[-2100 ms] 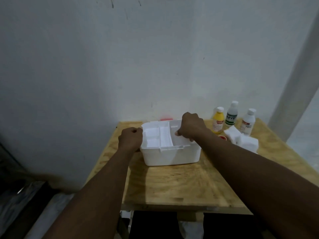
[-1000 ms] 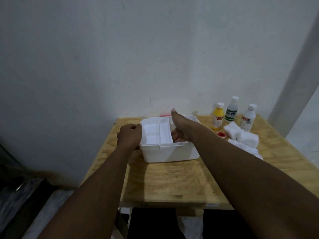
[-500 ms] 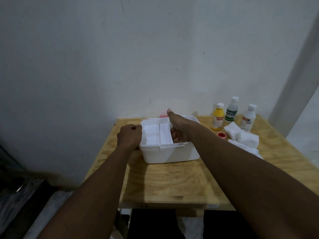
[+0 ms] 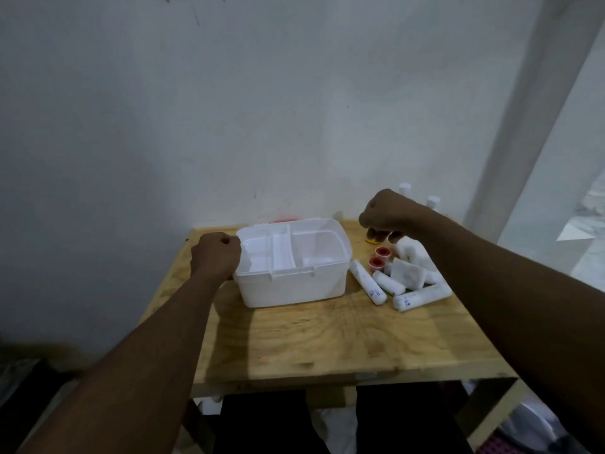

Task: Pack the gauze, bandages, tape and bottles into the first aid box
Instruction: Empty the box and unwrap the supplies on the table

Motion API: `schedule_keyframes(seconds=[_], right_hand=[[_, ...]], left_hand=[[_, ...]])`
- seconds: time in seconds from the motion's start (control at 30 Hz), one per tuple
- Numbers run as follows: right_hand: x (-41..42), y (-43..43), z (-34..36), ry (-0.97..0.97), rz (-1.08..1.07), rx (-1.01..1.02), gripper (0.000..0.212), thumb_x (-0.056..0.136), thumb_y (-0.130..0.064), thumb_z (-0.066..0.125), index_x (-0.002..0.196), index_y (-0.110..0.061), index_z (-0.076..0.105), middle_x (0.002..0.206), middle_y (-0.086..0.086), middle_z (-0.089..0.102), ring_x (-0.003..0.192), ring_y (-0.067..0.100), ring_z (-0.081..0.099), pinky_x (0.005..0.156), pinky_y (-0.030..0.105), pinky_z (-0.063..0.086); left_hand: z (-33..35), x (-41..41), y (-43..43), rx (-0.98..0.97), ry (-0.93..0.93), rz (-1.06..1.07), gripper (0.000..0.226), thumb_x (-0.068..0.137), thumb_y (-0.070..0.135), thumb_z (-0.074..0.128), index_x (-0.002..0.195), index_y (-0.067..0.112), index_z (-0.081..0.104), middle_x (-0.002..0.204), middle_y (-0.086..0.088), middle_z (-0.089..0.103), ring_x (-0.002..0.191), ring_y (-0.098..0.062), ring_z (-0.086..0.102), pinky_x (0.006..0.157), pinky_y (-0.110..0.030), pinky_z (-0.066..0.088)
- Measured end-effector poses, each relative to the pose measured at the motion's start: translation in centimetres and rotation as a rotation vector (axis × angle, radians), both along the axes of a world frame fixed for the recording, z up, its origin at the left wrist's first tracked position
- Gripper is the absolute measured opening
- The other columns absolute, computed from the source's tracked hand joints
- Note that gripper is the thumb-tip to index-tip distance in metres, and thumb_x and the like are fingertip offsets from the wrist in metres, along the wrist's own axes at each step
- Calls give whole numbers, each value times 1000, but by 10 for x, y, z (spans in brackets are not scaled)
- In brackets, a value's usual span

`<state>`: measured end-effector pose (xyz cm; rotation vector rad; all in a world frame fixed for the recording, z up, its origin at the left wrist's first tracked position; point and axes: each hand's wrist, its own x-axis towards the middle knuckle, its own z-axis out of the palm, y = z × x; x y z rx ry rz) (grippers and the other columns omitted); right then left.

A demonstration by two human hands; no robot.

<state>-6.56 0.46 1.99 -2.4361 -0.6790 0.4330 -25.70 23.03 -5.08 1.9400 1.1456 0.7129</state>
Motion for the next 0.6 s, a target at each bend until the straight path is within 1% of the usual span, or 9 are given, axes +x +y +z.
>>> schedule_keyframes(seconds=[0.07, 0.17, 0.2, 0.27, 0.33, 0.4, 0.47, 0.53, 0.6], right_hand=[[2, -11, -6, 2, 31, -151, 23, 83, -8, 54, 93, 7, 67, 82, 19, 76, 65, 27, 68, 55, 30, 55], [0, -22, -17, 10, 108, -369, 22, 84, -11, 62, 99, 3, 70, 91, 18, 76, 82, 27, 75, 71, 36, 61], [-2, -23, -21, -2, 134, -421, 21, 84, -13, 66, 100, 0, 70, 91, 16, 76, 84, 26, 75, 73, 36, 62], [-9, -24, -30, -43, 175, -496, 21, 82, -12, 72, 101, -3, 68, 88, 13, 75, 79, 23, 75, 68, 35, 63], [-15, -22, -39, -79, 192, -569, 28, 77, -8, 76, 103, -5, 67, 84, 12, 73, 71, 21, 73, 57, 31, 60], [-18, -20, -48, -124, 206, -655, 36, 72, -8, 79, 106, -7, 68, 84, 11, 74, 71, 20, 74, 54, 28, 59], [-18, -18, -52, -146, 208, -658, 38, 72, -10, 79, 109, -8, 67, 86, 11, 75, 72, 19, 74, 58, 29, 60], [-17, -17, -46, -164, 204, -578, 32, 76, -13, 76, 106, -7, 67, 88, 11, 74, 66, 18, 70, 59, 29, 60], [-15, -14, -29, -208, 193, -489, 24, 79, -16, 73, 100, -6, 69, 84, 11, 74, 59, 17, 67, 50, 27, 55]], left_hand=[[0, 0, 0, 3, -1, 0, 27, 92, 25, 54, 84, 7, 72, 86, -15, 68, 81, -36, 67, 68, -45, 63], [-1, -1, -2, 0, -5, -4, 24, 94, 25, 54, 82, 11, 70, 80, -9, 65, 80, -34, 66, 69, -46, 63], [-1, -1, -2, -2, -8, -7, 23, 94, 25, 54, 83, 13, 69, 77, -5, 63, 80, -34, 65, 69, -47, 63], [-2, 0, -2, -5, -7, -13, 21, 95, 25, 53, 86, 14, 68, 73, 0, 58, 81, -33, 64, 70, -47, 63], [-2, -1, -2, -8, -5, -12, 19, 96, 25, 53, 85, 17, 66, 74, 1, 57, 84, -34, 64, 72, -48, 63], [-3, 0, -1, -7, -6, -9, 20, 96, 27, 52, 81, 19, 64, 75, 0, 58, 87, -35, 64, 74, -49, 62], [-4, 0, -1, -10, -12, -5, 24, 96, 27, 53, 74, 22, 62, 73, 2, 57, 88, -35, 64, 75, -50, 62], [-4, 0, 0, -19, -16, -3, 26, 96, 28, 53, 72, 23, 61, 73, 3, 57, 88, -35, 65, 75, -51, 62], [-4, 0, 1, -24, -21, -4, 22, 95, 28, 53, 76, 22, 63, 75, 3, 58, 88, -35, 65, 76, -51, 62]])
